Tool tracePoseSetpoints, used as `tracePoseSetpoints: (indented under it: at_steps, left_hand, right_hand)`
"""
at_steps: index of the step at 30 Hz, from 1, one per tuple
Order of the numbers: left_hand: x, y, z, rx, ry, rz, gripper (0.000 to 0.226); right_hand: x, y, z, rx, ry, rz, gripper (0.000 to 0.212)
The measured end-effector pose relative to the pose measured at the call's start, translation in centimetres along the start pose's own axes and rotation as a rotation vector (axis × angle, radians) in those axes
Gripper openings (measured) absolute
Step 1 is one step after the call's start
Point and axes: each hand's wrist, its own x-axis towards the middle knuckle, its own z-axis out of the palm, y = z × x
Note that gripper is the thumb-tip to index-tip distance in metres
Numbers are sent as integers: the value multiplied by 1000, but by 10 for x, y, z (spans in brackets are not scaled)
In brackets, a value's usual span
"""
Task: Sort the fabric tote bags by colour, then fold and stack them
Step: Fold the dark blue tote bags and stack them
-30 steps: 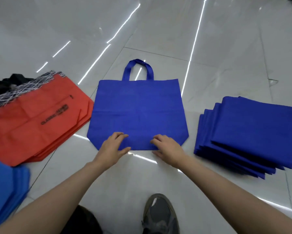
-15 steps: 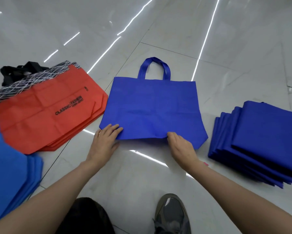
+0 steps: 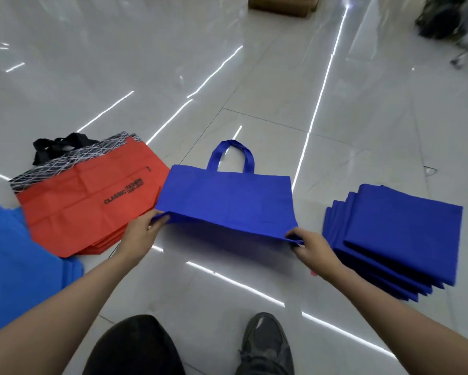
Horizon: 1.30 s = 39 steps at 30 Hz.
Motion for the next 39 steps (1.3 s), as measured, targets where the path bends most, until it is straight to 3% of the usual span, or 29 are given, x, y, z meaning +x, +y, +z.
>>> tracePoseSetpoints:
  at_steps: [4,11,15,22,25,28,31,33,36,39]
  left_hand:
    - [-7,10,-15,-160,101,-91,12]
    - [-13,-6,-21,-334,14,-288,69]
    - [-8,-19,-6,-394,-54,-328,34]
    - [33,-39,24,-227,-33,-250,17]
    - [52,-46,37,105,15,-196,25]
    - [60,-47,53,357,9,-327,31]
    - [60,-49,65,441,-13,-438,36]
    - [57,-49,70,469,8,-448,36]
    - [53,-43,72,538,12,-413,30]
    - [52,-42,72,601,63,-390,31]
  right_hand:
    - [2,-6,-17,470,90,81,10]
    - [25,-22,-25,725,226,258,18]
    - [56,-17,-20,769,259,351,23]
    - [98,12,-4,569,378,473,32]
    - [109,20,3,277,420,546,40]
    - [119,21,15,36,436,630,49]
    - [126,10,42,-175,560,468,46]
    - [124,-13,71,-260,597,113,42]
    - [119,-66,123,-293,416,-347,40]
    - [125,-111,166,-351,143,-389,47]
